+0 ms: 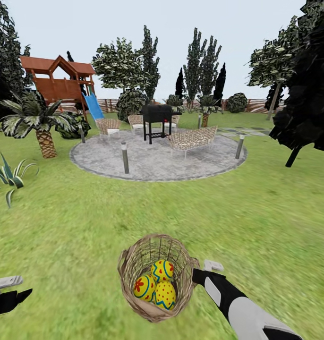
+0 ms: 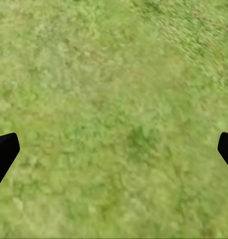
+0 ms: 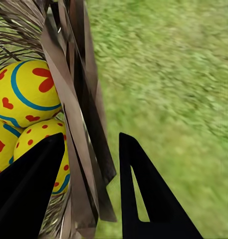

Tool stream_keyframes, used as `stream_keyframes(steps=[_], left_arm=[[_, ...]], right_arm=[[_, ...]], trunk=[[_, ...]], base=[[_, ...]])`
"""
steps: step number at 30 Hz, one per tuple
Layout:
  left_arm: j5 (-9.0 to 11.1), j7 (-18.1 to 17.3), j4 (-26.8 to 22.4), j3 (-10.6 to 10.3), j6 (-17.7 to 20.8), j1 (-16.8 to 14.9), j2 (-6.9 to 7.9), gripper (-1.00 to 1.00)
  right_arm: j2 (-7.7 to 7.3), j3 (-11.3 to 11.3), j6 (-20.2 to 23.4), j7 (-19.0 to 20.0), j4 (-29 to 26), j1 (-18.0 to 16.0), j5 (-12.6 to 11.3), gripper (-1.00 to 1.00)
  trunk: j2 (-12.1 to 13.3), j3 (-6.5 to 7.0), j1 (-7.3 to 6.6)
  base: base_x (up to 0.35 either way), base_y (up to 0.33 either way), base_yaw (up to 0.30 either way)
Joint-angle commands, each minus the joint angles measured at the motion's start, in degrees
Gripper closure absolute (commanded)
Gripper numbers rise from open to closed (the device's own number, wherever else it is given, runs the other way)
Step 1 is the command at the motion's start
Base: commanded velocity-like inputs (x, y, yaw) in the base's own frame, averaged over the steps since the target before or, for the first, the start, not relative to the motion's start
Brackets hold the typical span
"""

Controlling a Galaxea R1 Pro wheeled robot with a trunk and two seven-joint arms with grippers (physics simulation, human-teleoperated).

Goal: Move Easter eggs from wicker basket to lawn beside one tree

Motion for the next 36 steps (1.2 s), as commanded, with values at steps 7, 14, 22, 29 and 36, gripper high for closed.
stream_keyframes(steps=[7,14,22,29,36], left_arm=[[0.26,-0.14,-0.09,0.08,0.41,-0.05,0.00,-1.00],[0.26,-0.14,-0.10,0.08,0.41,-0.05,0.01,-1.00],[0.26,-0.14,-0.10,0.08,0.03,-0.05,0.01,-1.00],[0.26,-0.23,-0.10,0.10,-0.29,-0.05,0.02,-1.00],[0.26,-0.23,-0.10,0.10,-0.30,-0.05,0.02,-1.00]], right_arm=[[0.04,-0.24,0.26,-0.17,-0.17,-0.03,-0.77,1.00],[0.04,-0.22,0.26,-0.17,-0.17,-0.03,-0.77,1.00],[0.05,-0.25,0.26,-0.16,-0.17,-0.03,-0.77,1.00],[0.08,-0.19,0.26,-0.16,-0.17,-0.03,-0.77,1.00],[0.10,-0.21,0.26,-0.16,-0.17,-0.04,-0.77,1.00]], trunk=[[-0.09,-0.06,0.05],[-0.09,0.05,0.05],[-0.09,0.05,0.05],[-0.09,0.05,0.05],[-0.09,0.05,0.05]], base=[[0.321,0.093,-0.065],[0.321,0.093,-0.175],[0.321,0.093,-0.081],[0.321,0.093,-0.086],[0.321,0.093,-0.027]])
